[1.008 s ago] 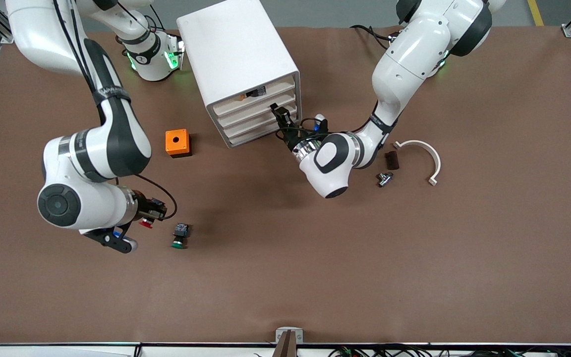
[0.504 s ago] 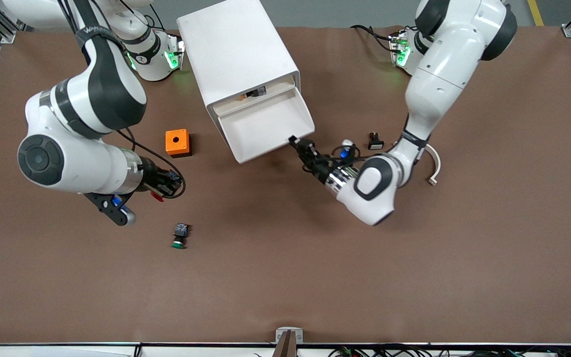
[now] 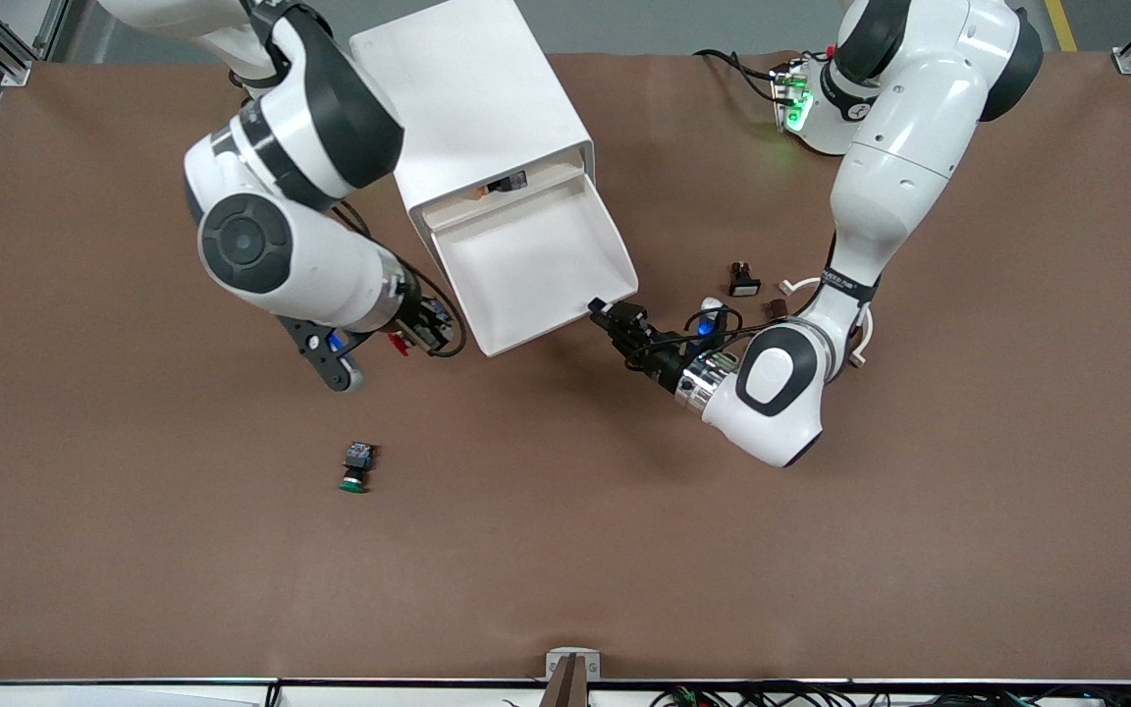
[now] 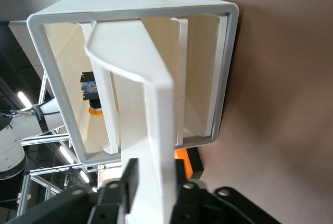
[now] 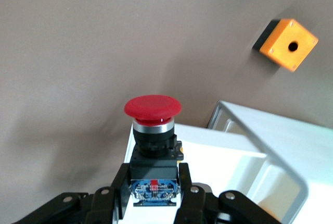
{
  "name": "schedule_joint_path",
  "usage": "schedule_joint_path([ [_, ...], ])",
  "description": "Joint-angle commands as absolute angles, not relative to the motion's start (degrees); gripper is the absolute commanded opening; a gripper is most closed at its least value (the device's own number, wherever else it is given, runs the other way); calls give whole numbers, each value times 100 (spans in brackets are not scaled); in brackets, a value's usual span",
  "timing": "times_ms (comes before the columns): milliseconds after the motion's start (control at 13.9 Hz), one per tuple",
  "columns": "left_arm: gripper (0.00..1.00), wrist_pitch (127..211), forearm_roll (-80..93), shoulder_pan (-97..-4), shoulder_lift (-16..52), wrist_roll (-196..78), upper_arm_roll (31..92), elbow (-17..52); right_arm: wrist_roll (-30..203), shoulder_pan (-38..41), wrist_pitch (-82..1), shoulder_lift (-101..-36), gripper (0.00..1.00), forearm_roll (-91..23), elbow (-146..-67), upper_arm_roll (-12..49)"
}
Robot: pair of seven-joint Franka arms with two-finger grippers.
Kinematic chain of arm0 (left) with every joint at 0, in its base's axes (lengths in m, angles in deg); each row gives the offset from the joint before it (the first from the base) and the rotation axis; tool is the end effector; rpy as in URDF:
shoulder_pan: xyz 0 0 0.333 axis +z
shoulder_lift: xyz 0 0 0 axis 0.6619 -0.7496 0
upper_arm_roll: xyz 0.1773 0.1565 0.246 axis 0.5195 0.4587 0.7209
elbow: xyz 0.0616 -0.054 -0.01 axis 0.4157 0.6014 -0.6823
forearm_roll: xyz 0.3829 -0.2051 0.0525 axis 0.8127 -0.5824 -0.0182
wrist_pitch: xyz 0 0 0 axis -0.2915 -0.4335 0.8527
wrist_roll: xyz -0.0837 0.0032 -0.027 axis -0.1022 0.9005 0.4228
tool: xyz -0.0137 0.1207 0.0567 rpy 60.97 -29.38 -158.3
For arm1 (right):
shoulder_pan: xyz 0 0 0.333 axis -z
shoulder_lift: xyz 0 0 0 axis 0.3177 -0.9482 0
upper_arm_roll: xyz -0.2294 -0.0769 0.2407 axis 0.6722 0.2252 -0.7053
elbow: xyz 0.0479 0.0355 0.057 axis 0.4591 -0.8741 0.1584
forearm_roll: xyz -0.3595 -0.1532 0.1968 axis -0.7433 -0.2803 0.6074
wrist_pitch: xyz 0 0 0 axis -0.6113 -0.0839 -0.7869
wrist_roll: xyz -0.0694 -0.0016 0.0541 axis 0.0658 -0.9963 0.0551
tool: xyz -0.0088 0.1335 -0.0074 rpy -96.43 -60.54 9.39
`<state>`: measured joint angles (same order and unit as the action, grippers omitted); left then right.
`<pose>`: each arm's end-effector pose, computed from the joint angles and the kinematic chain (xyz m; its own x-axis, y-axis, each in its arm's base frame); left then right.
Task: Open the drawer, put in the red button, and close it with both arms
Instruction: 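Carry the red button over the open drawer with the right gripper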
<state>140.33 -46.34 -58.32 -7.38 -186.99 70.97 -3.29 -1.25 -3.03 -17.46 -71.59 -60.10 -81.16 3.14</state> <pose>0.6166 -0.4058 0.1873 -0.7297 0.6795 -0.0764 0.2160 0.1230 -0.9686 0.6250 0.3810 0.4717 0.5684 -0.7777 -0.2685 -0.7873 -0.6089 0.0970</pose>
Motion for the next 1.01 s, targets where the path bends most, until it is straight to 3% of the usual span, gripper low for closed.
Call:
schedule_joint_path([
  [0,83,14010,-4664,-5876,-781,-18642,7232,-493,-770,-555,-2117,-7099,2,-5989,-8390,280],
  [216,96,13984,-4306,-5841,-711,-18651,7381,-555,-1324,-889,-2635,-7099,2,-6050,-8768,280],
  [792,99,13905,-3260,-5726,-369,-18258,8321,-986,-2608,-1662,-4551,-7107,2,-6489,-10060,280],
  [936,99,13905,-2856,-5726,-175,-18054,8445,-986,-2801,-1733,-4746,-7125,7,-6569,-10175,280],
])
